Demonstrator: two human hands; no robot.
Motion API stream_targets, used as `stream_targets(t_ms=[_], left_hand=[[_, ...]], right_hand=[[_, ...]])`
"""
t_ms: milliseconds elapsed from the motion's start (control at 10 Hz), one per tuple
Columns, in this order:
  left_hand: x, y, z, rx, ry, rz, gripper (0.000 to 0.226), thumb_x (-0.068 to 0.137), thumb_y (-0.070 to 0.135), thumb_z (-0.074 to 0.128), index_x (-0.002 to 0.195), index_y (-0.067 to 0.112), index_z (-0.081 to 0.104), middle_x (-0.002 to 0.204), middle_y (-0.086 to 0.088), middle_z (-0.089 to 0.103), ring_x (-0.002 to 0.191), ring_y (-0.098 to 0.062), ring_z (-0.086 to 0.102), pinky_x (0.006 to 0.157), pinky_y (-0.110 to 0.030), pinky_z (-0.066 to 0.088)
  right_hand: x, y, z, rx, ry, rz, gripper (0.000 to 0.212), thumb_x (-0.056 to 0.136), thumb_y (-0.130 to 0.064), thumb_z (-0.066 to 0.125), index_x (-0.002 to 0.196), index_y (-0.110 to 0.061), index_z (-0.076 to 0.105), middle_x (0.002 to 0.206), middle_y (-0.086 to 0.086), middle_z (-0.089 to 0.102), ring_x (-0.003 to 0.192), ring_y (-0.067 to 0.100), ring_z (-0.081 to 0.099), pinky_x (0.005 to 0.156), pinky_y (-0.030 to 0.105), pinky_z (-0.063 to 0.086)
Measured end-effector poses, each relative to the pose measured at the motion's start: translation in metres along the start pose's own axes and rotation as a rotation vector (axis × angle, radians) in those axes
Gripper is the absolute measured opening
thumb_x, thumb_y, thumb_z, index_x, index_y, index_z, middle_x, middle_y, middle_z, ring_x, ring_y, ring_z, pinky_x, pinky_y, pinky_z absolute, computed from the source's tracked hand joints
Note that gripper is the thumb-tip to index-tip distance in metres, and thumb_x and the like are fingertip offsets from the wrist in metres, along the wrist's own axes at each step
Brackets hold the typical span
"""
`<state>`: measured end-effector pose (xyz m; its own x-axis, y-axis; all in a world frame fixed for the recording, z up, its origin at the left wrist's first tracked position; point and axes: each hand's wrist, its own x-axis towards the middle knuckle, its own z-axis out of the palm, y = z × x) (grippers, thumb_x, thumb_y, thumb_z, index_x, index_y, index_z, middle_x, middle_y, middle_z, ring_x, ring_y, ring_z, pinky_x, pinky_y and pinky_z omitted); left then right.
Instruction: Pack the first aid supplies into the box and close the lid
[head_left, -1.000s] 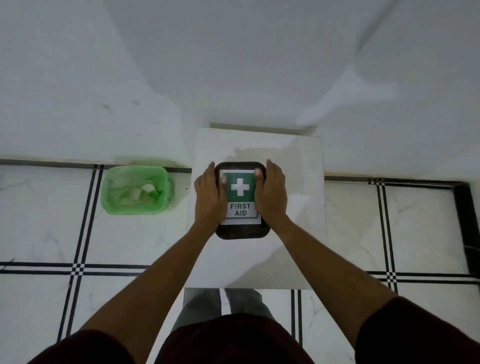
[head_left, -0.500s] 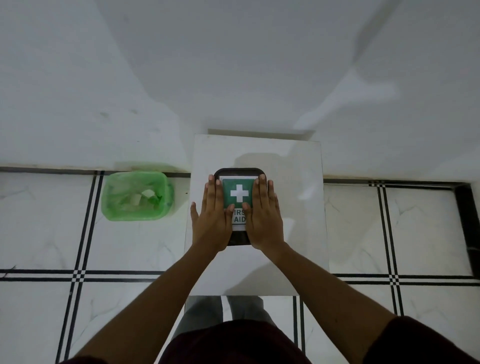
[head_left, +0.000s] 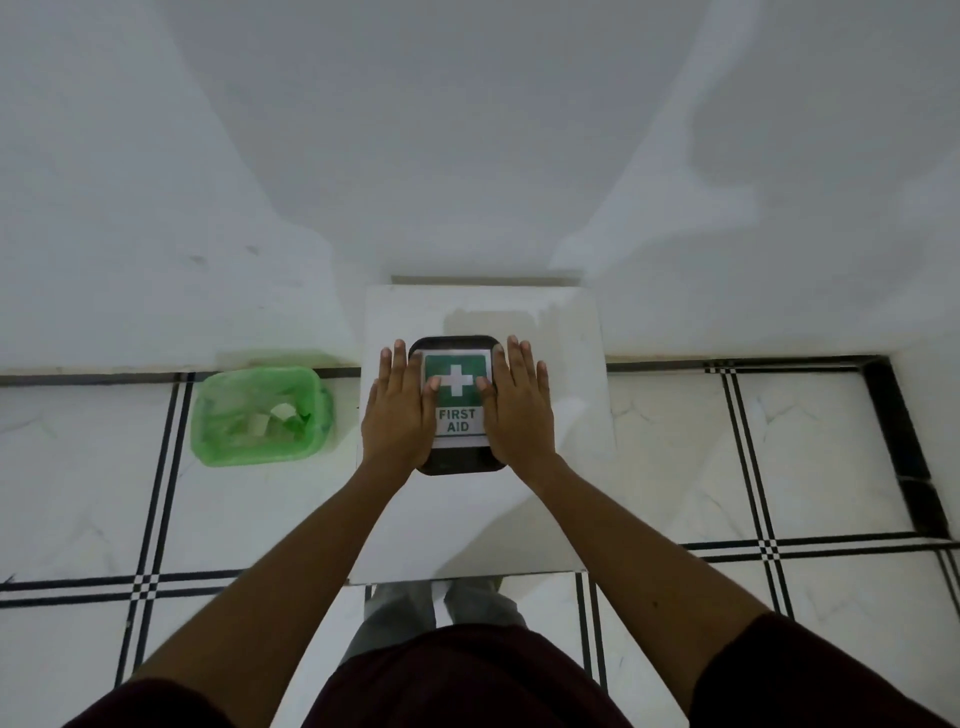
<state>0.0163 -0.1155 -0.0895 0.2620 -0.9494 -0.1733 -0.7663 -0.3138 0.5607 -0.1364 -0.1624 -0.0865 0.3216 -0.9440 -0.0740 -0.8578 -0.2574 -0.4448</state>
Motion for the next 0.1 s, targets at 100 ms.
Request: stream_targets(t_ms=[100], left_hand=[[0.0055, 0.0200, -0.0264, -0.028, 0.078, 0.030, 0.058, 0.099, 0.042, 0.016, 0.145, 0.010, 0.033, 0.158, -0.011, 0.019, 0.148, -0.023, 0.008, 0.120, -0.044, 0.012]], right_hand=[[0.0050, -0.0035, -0.0292, 0.030, 0.065, 0.002, 0.060, 0.098, -0.039, 0.012, 0.147, -0.008, 0.027, 0.157, 0.014, 0.022, 0.148, 0.028, 0.010, 0.120, 0.039, 0.003]])
